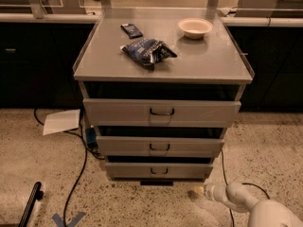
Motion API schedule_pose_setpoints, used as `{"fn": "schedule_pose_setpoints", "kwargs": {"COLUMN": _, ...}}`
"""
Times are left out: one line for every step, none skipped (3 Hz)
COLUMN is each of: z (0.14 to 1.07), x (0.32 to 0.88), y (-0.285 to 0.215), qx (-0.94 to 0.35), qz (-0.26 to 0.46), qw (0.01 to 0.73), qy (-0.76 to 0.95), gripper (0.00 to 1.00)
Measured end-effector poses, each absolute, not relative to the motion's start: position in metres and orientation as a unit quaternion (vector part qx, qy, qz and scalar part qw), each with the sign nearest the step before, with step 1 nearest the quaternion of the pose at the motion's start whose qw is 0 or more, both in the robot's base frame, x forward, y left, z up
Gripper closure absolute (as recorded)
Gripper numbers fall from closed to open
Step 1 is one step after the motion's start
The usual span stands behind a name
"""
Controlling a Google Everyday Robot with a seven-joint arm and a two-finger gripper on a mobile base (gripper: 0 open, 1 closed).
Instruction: Close bottom drawer
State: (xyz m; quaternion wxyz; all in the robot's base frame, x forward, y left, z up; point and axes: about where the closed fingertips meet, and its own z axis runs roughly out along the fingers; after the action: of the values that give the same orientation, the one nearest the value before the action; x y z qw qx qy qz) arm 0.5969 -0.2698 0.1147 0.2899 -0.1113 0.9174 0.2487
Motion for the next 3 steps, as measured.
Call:
{"fn": "schedule_pose_setpoints", "kwargs": {"z": 0.1147, "x": 0.5968, "y": -0.2697, "qx": -0.111, "qz": 0.249, "qw": 0.29, "qy": 0.917, "gripper": 0.58}}
{"fn": "schedule_pose_setpoints", "kwargs": {"z": 0.1147, "x": 0.5968, "y": -0.2697, "qx": -0.111, "qz": 0.249, "qw": 0.29, "qy": 0.917, "gripper": 0.34}}
{"fn": "schedule_pose_setpoints", "kwargs": {"z": 0.1147, "x": 0.5968, "y": -0.2697, "qx": -0.111, "qz": 0.249, "qw": 0.29, "qy": 0.917, "gripper": 0.11}}
